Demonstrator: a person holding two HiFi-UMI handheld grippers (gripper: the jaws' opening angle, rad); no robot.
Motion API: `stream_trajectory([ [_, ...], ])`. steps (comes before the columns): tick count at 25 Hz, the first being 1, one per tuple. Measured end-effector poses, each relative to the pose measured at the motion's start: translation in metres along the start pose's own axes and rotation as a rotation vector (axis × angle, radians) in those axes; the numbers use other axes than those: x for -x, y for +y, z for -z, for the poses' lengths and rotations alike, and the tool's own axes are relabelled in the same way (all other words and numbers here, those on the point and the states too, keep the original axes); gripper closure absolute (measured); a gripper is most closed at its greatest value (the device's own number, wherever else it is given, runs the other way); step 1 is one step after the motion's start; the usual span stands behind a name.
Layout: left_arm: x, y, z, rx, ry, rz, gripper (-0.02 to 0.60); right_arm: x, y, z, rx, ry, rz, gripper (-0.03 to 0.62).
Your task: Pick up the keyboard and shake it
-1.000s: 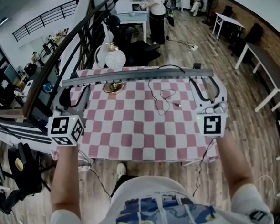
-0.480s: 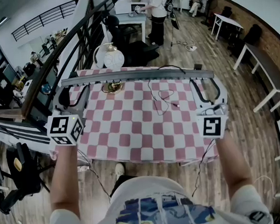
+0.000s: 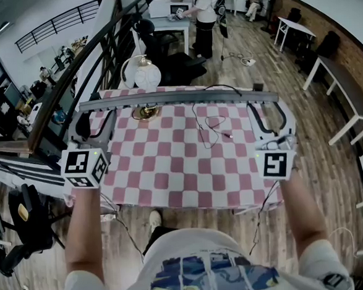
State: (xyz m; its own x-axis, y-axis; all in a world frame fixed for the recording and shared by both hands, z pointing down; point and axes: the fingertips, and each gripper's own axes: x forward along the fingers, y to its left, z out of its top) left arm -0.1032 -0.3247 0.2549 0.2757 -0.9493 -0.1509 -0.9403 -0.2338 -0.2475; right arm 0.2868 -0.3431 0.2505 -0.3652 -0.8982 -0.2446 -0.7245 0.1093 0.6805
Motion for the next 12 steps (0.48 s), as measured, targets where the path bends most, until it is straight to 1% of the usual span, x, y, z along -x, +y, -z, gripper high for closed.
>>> stream_trajectory([
  [12,-0.0013,-0.0056,-0.0078,-0.007,-0.007,0.007,0.302,0.0013,-0.0069,0.0002,-0.023,-0.003,0.004,0.359],
])
